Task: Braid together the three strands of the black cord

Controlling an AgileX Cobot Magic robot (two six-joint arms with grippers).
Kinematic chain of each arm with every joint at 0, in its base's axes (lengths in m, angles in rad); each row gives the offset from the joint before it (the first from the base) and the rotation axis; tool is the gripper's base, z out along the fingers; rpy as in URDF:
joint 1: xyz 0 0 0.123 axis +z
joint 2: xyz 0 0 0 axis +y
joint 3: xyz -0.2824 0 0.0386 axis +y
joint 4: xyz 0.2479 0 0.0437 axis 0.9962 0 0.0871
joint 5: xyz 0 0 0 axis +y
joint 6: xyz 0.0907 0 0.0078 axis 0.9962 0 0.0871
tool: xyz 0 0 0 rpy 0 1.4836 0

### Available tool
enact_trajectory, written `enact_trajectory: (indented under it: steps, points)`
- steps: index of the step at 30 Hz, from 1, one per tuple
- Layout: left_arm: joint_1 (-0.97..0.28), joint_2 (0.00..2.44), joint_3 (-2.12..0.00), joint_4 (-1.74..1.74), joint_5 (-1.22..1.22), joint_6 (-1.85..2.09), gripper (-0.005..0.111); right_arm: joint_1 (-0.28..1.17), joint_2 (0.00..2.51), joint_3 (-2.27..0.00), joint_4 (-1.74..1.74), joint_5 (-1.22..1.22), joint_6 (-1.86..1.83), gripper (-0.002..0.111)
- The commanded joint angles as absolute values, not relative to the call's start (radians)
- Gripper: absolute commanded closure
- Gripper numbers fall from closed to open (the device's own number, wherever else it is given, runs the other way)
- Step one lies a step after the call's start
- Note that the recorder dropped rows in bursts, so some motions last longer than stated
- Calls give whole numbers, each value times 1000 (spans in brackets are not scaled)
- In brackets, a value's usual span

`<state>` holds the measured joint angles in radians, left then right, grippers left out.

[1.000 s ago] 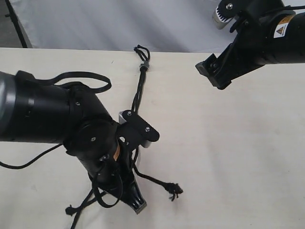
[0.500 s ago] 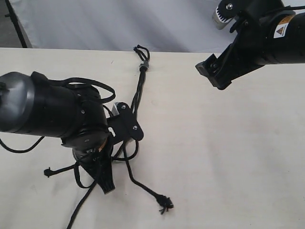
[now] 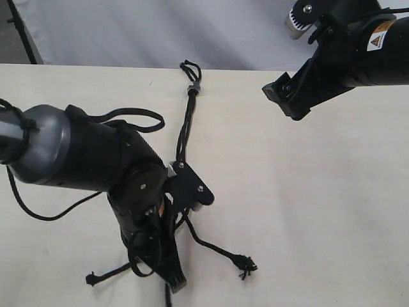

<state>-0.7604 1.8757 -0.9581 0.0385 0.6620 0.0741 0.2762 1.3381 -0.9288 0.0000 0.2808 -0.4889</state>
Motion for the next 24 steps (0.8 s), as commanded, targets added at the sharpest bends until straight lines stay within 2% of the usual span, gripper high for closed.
enact_trajectory:
  steps: [1,8,11,15,18,20,23,24]
  points:
    - [-811,1906,-940,-56,661,105,107,270,1330,-928,0,275,-486,4]
    - [-767,1889,-938,-53,659,105,105,270,1330,-928,0,275,-486,4]
    - [-767,1889,-938,-67,661,100,86,270,1330,-928,0,275,-486,4]
    - [-765,1864,-947,-53,689,100,54,270,1330,-928,0,275,-486,4]
    - [-766,1714,-949,45,711,97,53,270,1330,-928,0,285,-484,4]
    - [-722,1552,-949,175,733,0,53,270,1330,-928,71,306,-482,4]
    - [-549,1304,-949,339,622,-188,58,280,1330,-928,270,326,-498,4]
    - [-464,1224,-949,334,593,-188,70,317,1330,-930,268,383,-543,4]
